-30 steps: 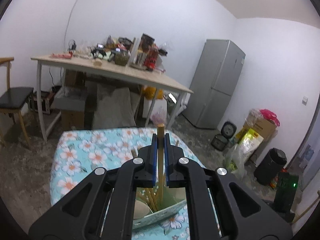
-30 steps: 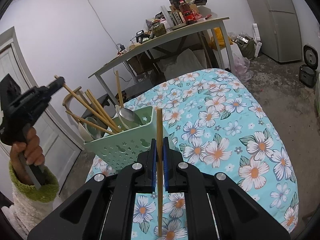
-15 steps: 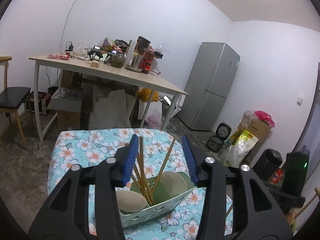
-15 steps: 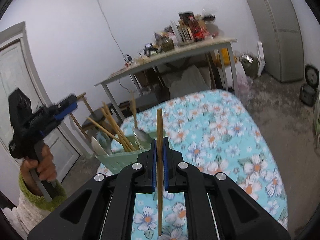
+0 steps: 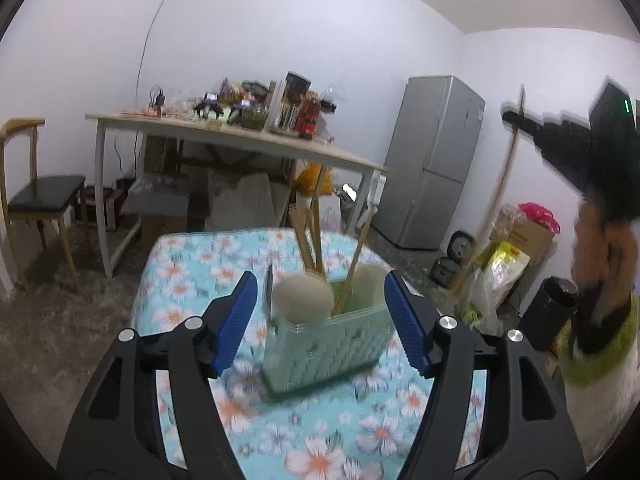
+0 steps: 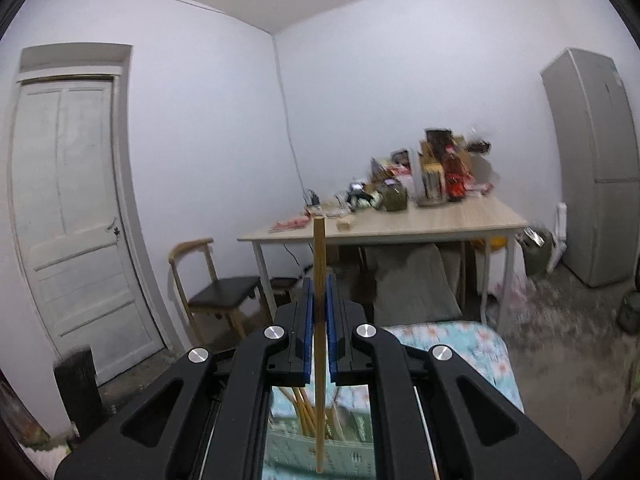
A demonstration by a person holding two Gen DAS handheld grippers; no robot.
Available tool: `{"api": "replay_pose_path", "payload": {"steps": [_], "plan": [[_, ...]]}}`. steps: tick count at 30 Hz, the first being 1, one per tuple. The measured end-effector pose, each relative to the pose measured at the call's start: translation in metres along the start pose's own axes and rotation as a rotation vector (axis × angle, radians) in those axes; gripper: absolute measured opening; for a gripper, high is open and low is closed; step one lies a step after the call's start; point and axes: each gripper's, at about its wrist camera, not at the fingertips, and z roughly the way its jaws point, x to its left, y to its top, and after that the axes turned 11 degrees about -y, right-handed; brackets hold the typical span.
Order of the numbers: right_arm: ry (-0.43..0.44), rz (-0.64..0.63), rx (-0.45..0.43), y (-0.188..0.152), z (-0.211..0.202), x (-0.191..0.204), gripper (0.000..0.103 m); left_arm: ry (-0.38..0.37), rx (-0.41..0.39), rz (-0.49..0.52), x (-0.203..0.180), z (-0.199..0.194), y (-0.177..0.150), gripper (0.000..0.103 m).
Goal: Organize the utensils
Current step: 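Lower the right gripper's chopstick into the green holder and open it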
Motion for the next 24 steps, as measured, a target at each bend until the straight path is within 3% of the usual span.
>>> {"api": "replay_pose_path", "payload": {"steps": [8, 16, 24], "plan": [[0.013, -0.053, 0.019, 0.007, 0.051, 0.027, 0.006, -0.04, 0.178, -0.059, 0.005, 0.02, -0.055, 0.063], [-0.025, -0.131, 0.093, -0.029, 0.104, 0.043, 0.006, -0.017, 0.196, -0.063, 0.009, 0.026, -0.076, 0.063], [-0.043, -0.194, 0.22, -0.077, 0.126, 0.049, 0.006, 0.044, 0.199, -0.06, 0.014, 0.031, -0.069, 0.074]]}}
